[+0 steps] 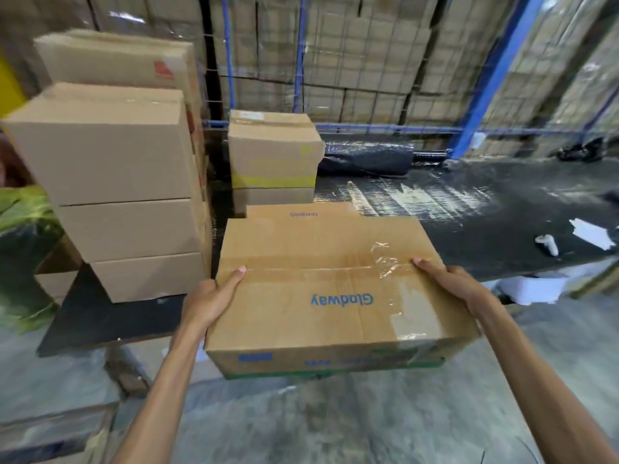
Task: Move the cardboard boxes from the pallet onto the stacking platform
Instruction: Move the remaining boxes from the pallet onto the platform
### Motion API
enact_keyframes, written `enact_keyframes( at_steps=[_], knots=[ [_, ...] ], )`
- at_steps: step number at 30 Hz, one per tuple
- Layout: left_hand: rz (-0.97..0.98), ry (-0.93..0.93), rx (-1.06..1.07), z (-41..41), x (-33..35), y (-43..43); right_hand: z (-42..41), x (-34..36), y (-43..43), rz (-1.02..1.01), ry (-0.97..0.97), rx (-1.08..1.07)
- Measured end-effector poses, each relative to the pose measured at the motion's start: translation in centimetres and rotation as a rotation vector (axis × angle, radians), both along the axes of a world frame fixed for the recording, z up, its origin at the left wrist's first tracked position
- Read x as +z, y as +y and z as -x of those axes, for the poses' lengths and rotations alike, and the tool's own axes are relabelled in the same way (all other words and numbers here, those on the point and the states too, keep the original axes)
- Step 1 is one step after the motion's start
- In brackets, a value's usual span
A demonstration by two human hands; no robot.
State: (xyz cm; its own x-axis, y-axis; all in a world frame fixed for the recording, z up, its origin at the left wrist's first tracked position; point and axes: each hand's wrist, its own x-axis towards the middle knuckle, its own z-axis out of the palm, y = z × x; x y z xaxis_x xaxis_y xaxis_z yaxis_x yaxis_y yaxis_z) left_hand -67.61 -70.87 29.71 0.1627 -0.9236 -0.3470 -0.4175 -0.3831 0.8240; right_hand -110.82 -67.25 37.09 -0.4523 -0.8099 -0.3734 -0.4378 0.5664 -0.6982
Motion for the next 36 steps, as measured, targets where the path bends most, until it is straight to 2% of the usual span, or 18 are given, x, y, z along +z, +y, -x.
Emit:
enact_keyframes(
  at_steps=[3, 8, 14, 18, 25, 31, 33, 36],
  knots=[
    [0.053, 0.070, 0.038, 2.4, 1.1, -5.4, 2.1, 0.4, -6.2, 0.051, -0.030, 0.033],
    [0.125, -0.010, 0.096, 3.6, 1.2, -16.6, 3.8, -0.2, -18.1, 0.079, -0.068, 0.059],
    [0.063, -0.159, 0.161, 4.4, 1.1, -30.3, 4.0, -1.8, -34.2, 0.016, -0.074, 0.096],
    [0.021, -0.114, 0.179, 4.2, -0.3, -35.2, 3.8, -3.8, -40.6, -0.047, -0.080, 0.100],
    [-0.107, -0.088, 0.196, 3.5, -3.1, -37.9, 4.0, -6.3, -45.0, -0.110, -0.076, 0.123],
    [-0.100, -0.189, 0.173, 4.5, -3.0, -37.4, 4.7, -6.7, -44.8, -0.121, 0.036, 0.169],
    [-0.075, -0.228, 0.193, 4.9, -2.5, -36.4, 4.1, -6.4, -44.0, -0.072, 0.139, 0.207],
    [0.054, -0.240, 0.191, 4.9, -2.1, -33.1, 1.9, -5.9, -41.6, 0.062, 0.441, 0.264]
  ],
)
